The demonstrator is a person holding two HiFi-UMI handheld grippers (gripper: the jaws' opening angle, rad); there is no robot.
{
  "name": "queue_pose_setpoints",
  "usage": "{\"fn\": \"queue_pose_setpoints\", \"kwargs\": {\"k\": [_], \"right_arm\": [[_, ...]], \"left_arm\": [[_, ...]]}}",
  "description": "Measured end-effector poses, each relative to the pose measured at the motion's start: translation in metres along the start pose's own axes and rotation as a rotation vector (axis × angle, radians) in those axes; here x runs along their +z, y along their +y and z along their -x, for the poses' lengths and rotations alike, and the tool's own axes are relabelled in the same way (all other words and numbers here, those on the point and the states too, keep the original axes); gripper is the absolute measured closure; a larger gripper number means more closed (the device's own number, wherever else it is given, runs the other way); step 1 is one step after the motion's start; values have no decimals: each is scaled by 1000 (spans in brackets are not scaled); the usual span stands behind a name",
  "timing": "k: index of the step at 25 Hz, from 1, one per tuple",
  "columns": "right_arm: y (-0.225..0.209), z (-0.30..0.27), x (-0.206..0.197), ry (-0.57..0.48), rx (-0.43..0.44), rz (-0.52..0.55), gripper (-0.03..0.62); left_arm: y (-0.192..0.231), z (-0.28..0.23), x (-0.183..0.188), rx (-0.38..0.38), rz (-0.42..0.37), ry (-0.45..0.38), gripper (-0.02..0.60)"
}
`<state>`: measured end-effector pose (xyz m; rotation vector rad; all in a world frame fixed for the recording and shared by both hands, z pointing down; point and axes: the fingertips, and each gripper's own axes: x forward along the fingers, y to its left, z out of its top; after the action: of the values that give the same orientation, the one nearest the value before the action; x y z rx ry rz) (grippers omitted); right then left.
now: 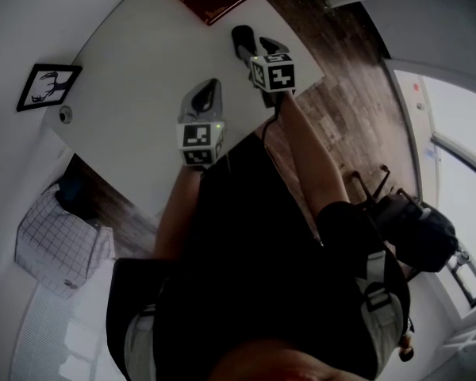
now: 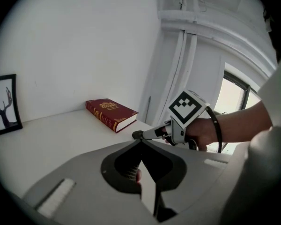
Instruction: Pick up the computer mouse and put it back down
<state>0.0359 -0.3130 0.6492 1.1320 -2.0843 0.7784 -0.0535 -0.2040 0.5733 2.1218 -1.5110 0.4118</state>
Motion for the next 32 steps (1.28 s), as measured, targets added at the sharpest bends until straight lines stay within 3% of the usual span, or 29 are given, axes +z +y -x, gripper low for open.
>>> {"fn": "queue_pose_setpoints", "kwargs": {"k": [11,13,15,23,32], "right_arm": [[-10,-39,-9,107,31,-245,310],[-7,-40,-9,102,23,-235,309],[1,-40,-7,101,27,-187,360],[31,-41,3,106,50,13,437],[52,-15,16,-31,123,18,442]], "left_arm": [[12,-2,3,22,25,-7,581],[16,-2,3,29,32,-9,581],[18,-2,3,32,38,-10,581],[25,3,4,42,40,-16,581],[22,9,5,32,28,-31,581]]}}
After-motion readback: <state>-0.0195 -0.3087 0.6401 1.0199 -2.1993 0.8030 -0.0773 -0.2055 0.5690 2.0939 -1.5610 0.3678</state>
